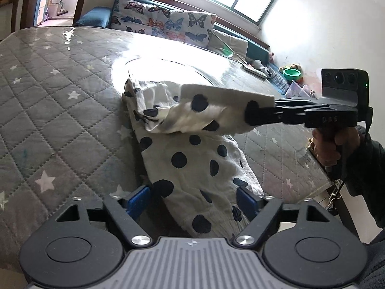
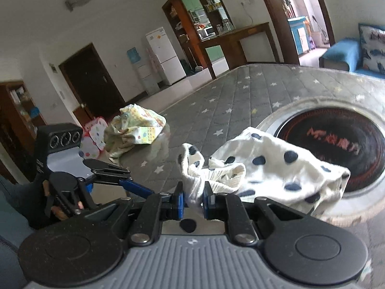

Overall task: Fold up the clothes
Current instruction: 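Close the right gripper on the waistband and lift it, then carry the waistband with the right gripper over onto the hem end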

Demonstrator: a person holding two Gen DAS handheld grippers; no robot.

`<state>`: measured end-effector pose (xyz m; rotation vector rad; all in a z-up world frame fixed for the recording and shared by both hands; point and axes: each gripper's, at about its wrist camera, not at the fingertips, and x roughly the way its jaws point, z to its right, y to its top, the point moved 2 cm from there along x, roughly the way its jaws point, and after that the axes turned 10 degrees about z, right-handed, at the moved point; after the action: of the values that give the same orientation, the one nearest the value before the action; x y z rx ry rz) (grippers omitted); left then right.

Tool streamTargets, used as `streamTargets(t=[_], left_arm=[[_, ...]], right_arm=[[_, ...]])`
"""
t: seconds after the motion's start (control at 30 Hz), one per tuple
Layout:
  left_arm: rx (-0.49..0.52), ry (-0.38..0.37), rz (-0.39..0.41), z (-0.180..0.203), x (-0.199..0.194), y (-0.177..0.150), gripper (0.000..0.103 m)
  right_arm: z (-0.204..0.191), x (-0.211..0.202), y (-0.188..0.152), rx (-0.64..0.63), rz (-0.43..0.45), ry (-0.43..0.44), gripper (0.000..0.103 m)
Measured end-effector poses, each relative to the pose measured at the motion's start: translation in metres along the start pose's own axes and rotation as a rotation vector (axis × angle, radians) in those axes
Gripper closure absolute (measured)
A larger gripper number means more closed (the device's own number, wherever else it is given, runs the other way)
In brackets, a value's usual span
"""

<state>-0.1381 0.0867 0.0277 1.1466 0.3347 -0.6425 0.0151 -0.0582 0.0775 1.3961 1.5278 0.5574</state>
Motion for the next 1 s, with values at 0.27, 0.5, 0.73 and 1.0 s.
streamTargets(t=[0.27, 0.5, 0.73, 1.0], left_arm=[[-0.031, 0.021, -0.002, -0.014, -0.005, -0.004, 0.039], [-0.017, 0.045, 0.017, -0.018, -0.011, 0.003, 0.038], [0.002, 0.051, 0.04, -0.021, -0.015, 0.014, 0.037], [0.021, 0.05, 0.054, -0.02, -0.019, 0.017, 0.036]], right_arm=[[-0.026, -0.017, -0.005, -0.049, 0.011, 0.105, 0.09], [-0.035, -0.012, -0.039, -0.18, -0.122, 0.102, 0.089], [-0.047, -0.009, -0.055, -0.307, -0.183, 0.096, 0.078], [-0.053, -0.021, -0.061, -0.317, -0.232, 0.107, 0.054]])
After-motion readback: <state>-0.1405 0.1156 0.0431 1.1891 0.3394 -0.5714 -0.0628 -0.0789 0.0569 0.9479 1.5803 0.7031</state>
